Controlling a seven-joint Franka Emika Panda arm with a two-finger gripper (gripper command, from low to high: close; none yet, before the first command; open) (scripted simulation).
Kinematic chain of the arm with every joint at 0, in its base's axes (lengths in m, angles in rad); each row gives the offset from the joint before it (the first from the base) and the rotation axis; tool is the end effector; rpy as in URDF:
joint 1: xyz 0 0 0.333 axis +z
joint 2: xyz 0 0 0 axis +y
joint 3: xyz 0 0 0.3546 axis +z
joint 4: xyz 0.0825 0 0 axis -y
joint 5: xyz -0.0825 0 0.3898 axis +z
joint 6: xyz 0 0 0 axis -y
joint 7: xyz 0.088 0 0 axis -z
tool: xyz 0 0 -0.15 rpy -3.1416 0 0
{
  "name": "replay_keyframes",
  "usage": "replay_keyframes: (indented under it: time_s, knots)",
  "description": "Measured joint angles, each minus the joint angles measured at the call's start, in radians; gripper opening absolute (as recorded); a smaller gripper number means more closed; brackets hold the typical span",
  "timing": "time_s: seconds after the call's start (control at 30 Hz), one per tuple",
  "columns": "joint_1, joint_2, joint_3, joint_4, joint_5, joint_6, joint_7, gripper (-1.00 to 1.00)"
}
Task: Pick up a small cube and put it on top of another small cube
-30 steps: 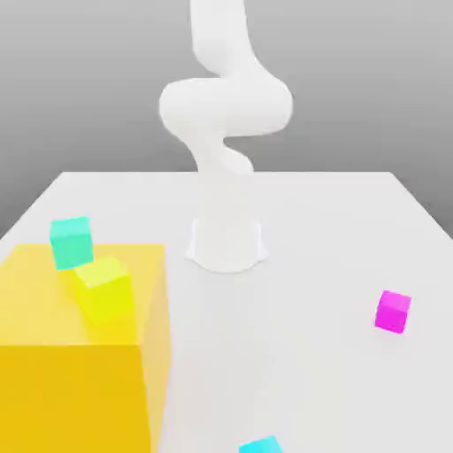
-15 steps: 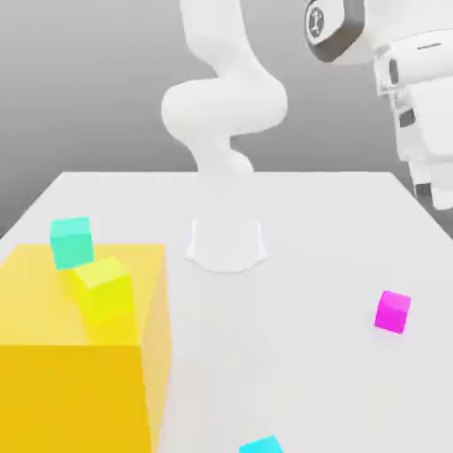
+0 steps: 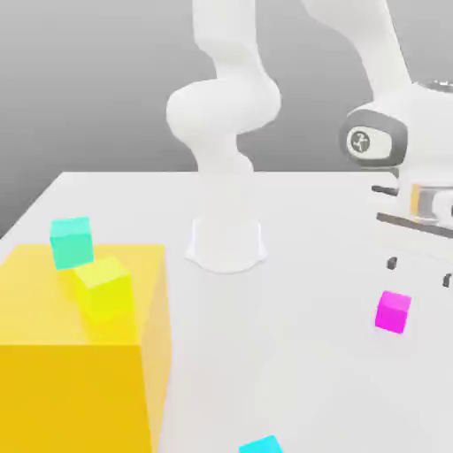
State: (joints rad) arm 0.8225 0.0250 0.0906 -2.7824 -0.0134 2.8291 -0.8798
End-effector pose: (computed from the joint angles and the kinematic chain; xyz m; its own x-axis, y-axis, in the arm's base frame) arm 0.2368 0.3079 0.1962 -0.2327 0.9725 0.0122 0.9724 0.2325 0.0182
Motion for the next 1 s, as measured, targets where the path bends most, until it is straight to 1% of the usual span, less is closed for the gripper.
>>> replay_keyframes:
  time_s: [0.1, 0.23, 0.27, 0.5, 0.73, 0.8, 1.0]
  knots:
    - [0.005, 0.095, -0.008, 0.002, -0.027, 0.074, -0.022, 0.0]
    - [0.036, 0.238, -0.049, 0.026, -0.067, 0.19, 0.001, 0.0]
    - [0.042, 0.264, -0.057, 0.031, -0.073, 0.211, 0.006, -1.0]
    - [0.045, 0.266, -0.059, 0.031, -0.073, 0.21, 0.006, -1.0]
    - [0.015, 0.051, -0.028, -0.001, -0.004, 0.028, -0.054, -1.0]
    - [-0.036, 0.049, -0.054, 0.037, 0.008, -0.012, -0.104, -1.0]
    - [-0.188, 0.106, -0.145, 0.195, 0.04, -0.114, -0.289, -1.0]
